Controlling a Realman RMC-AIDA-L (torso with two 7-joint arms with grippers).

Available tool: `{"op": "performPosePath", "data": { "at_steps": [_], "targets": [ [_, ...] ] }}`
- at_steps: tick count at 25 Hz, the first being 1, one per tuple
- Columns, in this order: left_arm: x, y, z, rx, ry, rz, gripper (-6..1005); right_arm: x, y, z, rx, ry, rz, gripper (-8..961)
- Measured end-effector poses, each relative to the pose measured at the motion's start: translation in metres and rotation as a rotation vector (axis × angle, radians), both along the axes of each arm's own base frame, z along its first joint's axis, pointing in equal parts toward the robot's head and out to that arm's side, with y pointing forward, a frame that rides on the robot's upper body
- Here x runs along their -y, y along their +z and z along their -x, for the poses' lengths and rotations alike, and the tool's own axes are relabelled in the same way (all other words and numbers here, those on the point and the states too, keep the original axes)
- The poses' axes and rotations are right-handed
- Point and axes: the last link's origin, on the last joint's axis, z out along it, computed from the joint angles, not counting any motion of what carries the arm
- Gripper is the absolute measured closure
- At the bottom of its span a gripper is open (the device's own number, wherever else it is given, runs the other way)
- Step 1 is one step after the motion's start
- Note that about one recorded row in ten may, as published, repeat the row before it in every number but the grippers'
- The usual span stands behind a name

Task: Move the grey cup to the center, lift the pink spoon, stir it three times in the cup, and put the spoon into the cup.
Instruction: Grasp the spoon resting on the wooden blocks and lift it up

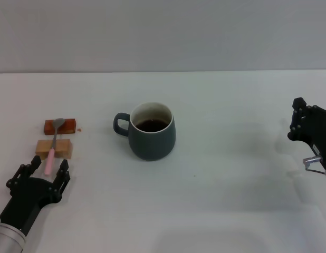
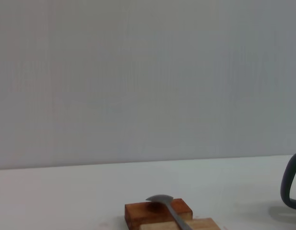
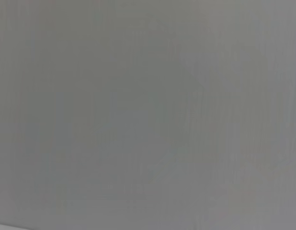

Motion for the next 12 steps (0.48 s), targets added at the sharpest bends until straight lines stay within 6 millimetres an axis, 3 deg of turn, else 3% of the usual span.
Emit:
{"op": "performPosePath", "data": {
  "at_steps": [1, 6, 12],
  "targets": [
    [0.0005, -0.0001, 0.0006, -0.002, 0.001, 0.002, 161, 0.0001, -0.0003, -0.0003, 0.000, -0.002, 0.002, 953],
    [0.0004, -0.0001, 0.0000, 0.003, 0.002, -0.001, 387, 0.0009, -0.0006, -0.0014, 0.001, -0.007, 0.004, 953],
    [0.0002, -0.0002, -0.0003, 0.008, 0.002, 0.000, 393, 0.0013, -0.0007, -0.0020, 0.001, -0.009, 0.004, 954]
  ]
}}
